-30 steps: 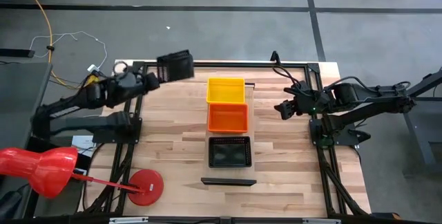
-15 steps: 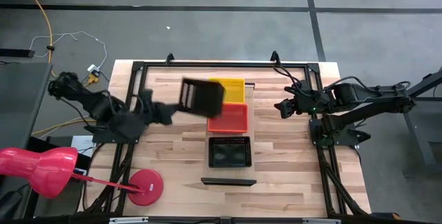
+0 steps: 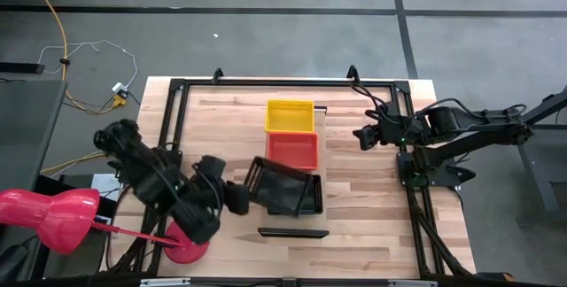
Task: Stack baskets on shelf by color
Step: Stack the black bin on top of the black bin on the shelf
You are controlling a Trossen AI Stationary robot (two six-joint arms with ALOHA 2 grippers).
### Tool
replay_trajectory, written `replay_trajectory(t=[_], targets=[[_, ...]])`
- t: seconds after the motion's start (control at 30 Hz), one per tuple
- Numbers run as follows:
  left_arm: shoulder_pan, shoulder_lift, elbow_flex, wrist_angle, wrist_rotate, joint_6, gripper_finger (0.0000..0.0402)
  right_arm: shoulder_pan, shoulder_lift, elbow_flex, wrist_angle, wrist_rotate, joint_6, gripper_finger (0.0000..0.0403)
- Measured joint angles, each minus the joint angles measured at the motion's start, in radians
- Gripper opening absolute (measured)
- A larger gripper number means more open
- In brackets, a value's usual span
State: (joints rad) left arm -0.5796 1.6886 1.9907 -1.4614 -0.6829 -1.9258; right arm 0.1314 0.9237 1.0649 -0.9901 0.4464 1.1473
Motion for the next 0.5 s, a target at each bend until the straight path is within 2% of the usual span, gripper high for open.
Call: replay_trajectory(t=[0.2, 0.37, 0.5], targets=[[-0.039, 0.072, 0.055, -0.03, -0.063, -0.108, 0.0, 0.0, 0.0, 0.0, -0.019, 0.025, 0.04, 0.0204], [-0.065, 0.123, 0.055, -0.031, -0.185, -0.17, 0.0, 0.0, 0.0, 0.0, -0.022, 0.027, 0.092, 0.0204], [-0.089, 0.184, 0.055, -0.025, -0.276, -0.303, 0.0, 0.0, 0.0, 0.0, -0.021, 0.066, 0.11, 0.0204]])
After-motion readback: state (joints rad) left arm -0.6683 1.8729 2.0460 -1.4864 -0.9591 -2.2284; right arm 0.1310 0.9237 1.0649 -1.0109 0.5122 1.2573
